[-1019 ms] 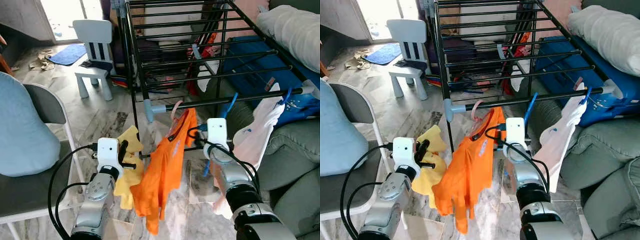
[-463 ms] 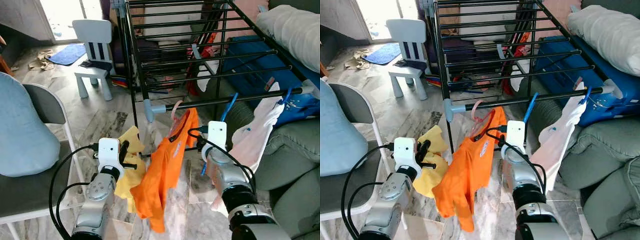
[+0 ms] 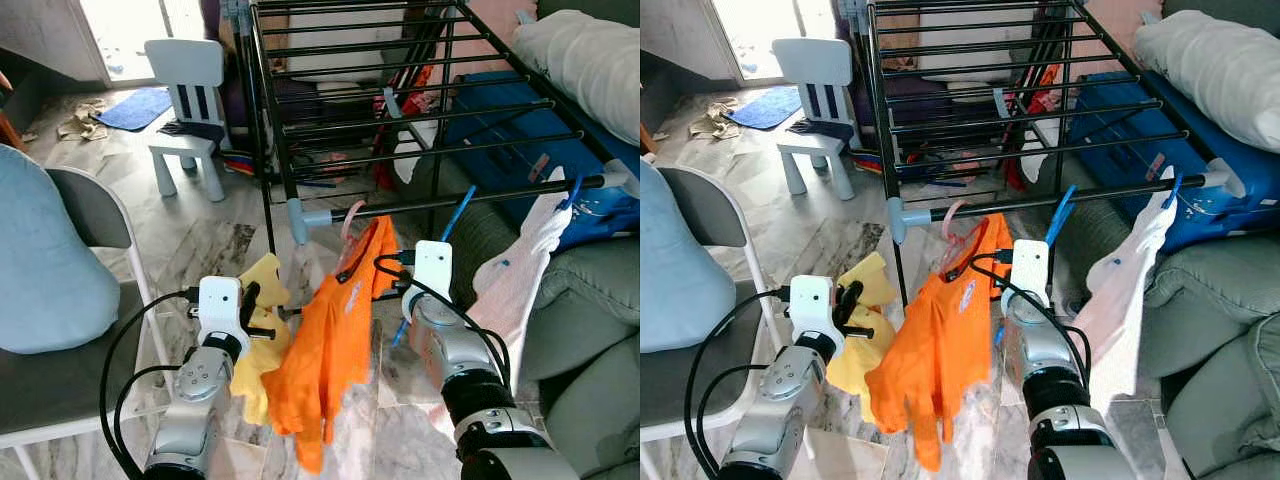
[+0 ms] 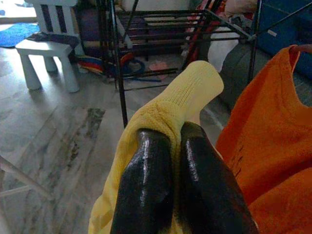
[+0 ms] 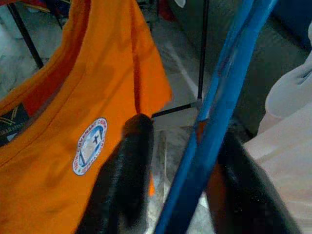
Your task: Hang hanger
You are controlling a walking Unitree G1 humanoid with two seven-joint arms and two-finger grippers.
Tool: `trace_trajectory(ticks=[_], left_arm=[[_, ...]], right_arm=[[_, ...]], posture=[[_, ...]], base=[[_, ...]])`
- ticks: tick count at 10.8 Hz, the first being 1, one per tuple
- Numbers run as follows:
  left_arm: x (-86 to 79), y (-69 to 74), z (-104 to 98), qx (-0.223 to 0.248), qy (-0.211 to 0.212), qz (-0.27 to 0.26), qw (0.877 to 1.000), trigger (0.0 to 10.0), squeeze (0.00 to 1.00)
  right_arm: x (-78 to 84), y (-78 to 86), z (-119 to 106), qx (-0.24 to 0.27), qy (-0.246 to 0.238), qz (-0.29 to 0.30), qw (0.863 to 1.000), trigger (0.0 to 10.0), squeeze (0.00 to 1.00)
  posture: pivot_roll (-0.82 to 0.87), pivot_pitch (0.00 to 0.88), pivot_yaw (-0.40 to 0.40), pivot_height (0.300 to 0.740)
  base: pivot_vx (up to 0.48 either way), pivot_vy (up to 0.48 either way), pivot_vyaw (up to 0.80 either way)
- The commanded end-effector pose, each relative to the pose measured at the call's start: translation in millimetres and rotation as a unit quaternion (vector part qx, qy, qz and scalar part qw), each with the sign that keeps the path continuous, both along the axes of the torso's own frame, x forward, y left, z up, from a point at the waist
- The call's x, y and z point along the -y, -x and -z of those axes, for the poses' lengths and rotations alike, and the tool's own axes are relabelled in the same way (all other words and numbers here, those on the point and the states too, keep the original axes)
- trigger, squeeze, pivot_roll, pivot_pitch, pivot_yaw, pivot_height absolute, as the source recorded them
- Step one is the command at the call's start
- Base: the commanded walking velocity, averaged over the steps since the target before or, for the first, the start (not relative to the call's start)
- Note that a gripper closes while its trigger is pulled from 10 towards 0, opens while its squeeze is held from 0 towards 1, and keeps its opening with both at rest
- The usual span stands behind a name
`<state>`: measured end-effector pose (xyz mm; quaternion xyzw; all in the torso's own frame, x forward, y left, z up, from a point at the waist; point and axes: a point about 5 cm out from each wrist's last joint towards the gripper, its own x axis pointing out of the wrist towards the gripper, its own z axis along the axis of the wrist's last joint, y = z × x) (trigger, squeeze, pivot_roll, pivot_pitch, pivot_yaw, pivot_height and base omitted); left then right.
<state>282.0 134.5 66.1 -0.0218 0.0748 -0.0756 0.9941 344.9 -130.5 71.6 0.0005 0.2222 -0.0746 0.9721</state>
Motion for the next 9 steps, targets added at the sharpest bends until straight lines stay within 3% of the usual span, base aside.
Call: trace_trajectory(ticks=[1,7,9], left_arm=[[1.8,-3.3,-5,0.01,-0.003,0.007,1.0,10.0,0.0],[3.4,-4.2,-6,0.012,-0.005,0.009,1.0,10.0,0.0],[3.4,-4.0,-6,0.012,-0.004,0.007,1.0,10.0,0.0]], right_arm=[[1.6,-3.2,-7,0.012,0.006,0.002,1.0,0.0,0.0],[1.8,-3.4,-12,0.03,0.023,-0.024,0.999,0.0,0.0],[21.0,4.5,-7,0.029,0.051,-0.037,0.998,0.0,0.0]], posture=[[-0.13,0.047,-0.005,0.74],[-0.12,0.043,-0.006,0.74],[-0.13,0.044,-0.011,0.74]], base=[[0.0,0.0,0.0],[0.0,0.0,0.0],[0.0,0.0,0.0]])
